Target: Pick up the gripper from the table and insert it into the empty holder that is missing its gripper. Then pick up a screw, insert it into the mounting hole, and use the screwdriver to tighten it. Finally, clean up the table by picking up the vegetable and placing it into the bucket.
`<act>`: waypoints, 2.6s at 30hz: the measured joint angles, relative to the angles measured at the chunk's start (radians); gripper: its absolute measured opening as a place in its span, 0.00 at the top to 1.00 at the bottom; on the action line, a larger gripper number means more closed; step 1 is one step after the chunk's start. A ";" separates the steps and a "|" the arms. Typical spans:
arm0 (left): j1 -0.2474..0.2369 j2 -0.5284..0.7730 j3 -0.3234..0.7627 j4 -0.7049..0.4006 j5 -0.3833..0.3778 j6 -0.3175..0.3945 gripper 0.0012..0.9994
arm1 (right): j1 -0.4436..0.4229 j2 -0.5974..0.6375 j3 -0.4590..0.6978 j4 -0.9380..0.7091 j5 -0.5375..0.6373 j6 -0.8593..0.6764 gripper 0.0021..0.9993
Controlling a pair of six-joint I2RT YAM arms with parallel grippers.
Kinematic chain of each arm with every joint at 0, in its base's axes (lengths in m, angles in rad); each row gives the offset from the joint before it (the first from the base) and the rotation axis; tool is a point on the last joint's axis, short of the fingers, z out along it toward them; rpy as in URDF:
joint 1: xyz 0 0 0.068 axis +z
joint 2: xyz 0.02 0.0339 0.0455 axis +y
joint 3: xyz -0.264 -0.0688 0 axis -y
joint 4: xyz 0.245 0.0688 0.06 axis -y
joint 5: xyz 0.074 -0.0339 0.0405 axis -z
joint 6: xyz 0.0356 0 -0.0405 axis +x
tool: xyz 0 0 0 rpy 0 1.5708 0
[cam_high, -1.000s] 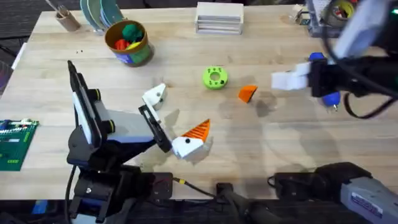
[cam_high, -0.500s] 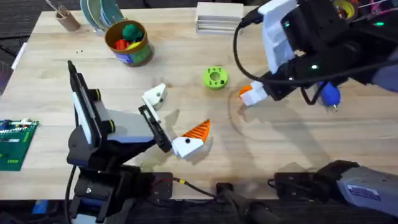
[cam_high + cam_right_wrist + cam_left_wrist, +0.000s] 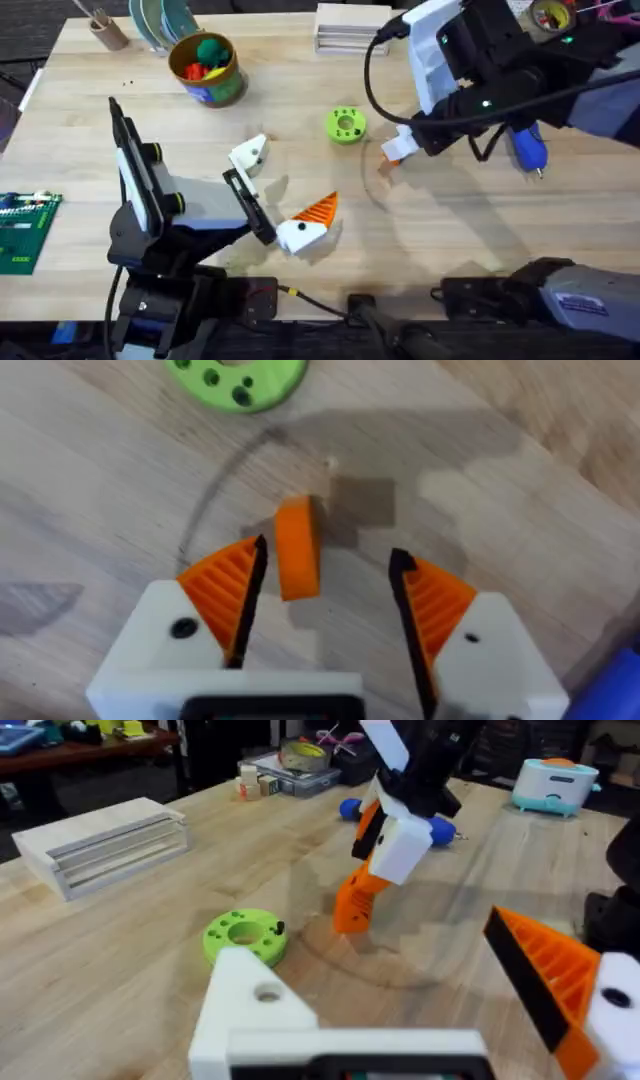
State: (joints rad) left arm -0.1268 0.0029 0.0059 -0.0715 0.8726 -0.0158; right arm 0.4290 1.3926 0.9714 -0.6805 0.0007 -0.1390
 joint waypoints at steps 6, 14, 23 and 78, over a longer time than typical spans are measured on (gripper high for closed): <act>0.000 0.000 0.000 0.000 0.000 0.000 0.01 | 0.000 0.000 0.000 0.010 -0.027 0.000 0.24; 0.000 0.000 0.000 0.000 0.000 0.000 0.01 | 0.000 0.000 0.000 0.009 -0.033 0.000 0.25; 0.000 0.000 0.000 0.000 0.000 0.000 0.01 | 0.000 0.000 0.000 -0.003 -0.033 -0.044 0.32; 0.000 0.000 0.000 0.000 0.000 0.000 0.01 | 0.004 -0.557 -0.149 0.330 -0.144 0.292 0.99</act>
State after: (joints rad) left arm -0.1268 0.0029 0.0059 -0.0715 0.8722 -0.0157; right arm 0.4333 0.8352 0.8229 -0.3507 -0.1434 0.1530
